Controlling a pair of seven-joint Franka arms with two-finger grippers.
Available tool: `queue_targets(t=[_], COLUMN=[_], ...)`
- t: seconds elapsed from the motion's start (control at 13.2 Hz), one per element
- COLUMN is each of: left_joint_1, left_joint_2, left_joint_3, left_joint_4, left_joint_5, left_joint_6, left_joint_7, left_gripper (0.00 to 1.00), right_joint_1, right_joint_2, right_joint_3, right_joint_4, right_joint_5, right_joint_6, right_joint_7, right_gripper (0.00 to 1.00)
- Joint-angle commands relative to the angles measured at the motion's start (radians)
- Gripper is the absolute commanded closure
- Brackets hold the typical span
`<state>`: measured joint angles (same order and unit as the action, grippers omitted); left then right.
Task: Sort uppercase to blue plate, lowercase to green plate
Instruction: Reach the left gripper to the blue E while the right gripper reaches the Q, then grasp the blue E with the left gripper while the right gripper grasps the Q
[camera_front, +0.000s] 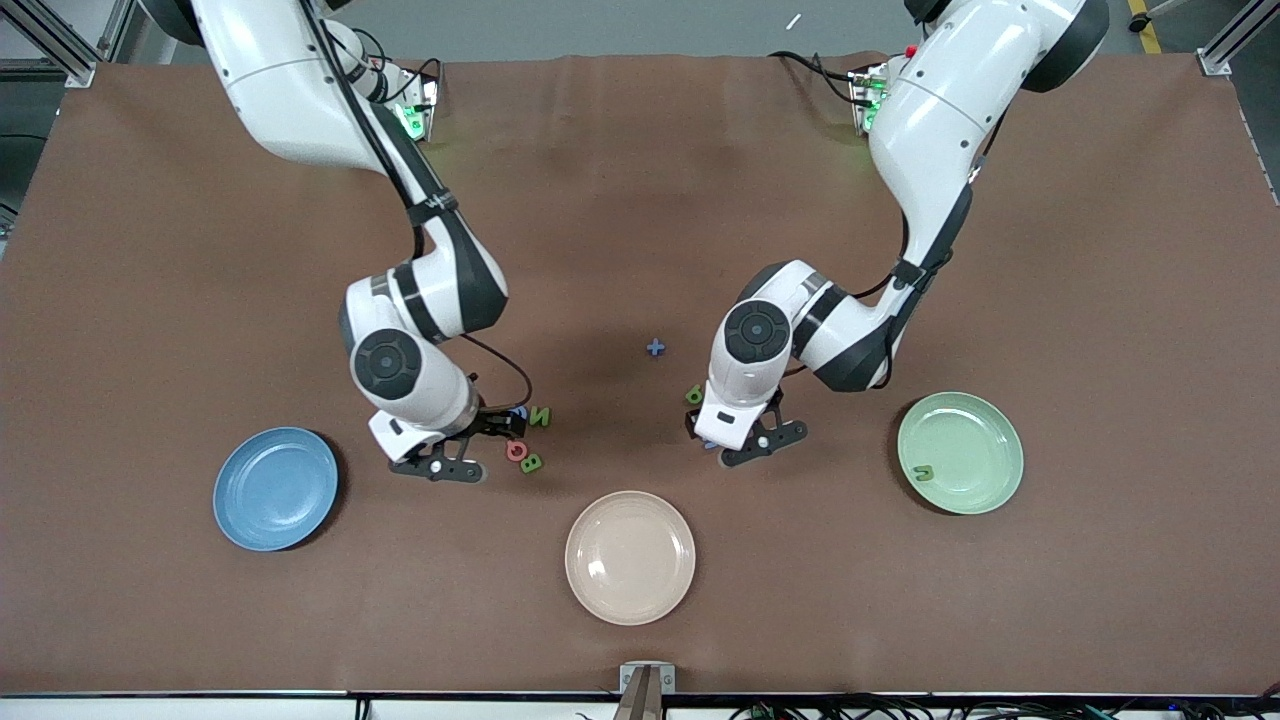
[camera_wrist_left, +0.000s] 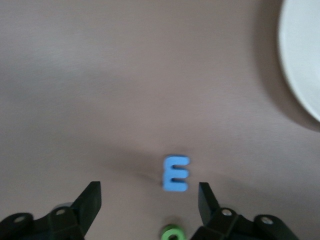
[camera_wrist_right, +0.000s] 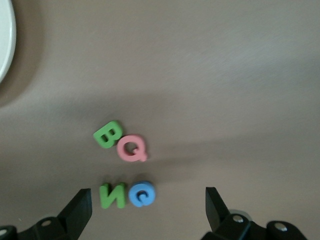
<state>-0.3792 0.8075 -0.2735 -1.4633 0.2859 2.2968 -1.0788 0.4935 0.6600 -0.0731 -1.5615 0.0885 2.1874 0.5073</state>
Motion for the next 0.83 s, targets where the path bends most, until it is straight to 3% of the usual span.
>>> queue_targets(t=[0.0,0.53,0.76], left_joint_1=[-0.004,-0.026,-0.024], left_joint_2=[0.050,0.111,0.117], left_joint_3=[0.005,0.011,0.013], left_joint_4=[0.041,0.078,0.075], left_joint_5=[-0.014,-0.017,-0.017], left_joint_6=[0.053,0.069,0.069], left_joint_7=[0.045,-0.009,-0.019], left_gripper=[0.19,0.30,0.43], right_joint_1=[0.013,0.074,0.080], right_joint_2=[0.038,0.102,0.121], right_joint_3=[-0.008,-0.008,-0.010], right_joint_4=[0.009,0.008,0.009], right_joint_5=[0.013,0.013,-0.006], right_joint_6=[0.020,0.129,0.181], right_joint_7=[0.016,0.052,0.042], right_gripper=[0.00,0.01,0.02])
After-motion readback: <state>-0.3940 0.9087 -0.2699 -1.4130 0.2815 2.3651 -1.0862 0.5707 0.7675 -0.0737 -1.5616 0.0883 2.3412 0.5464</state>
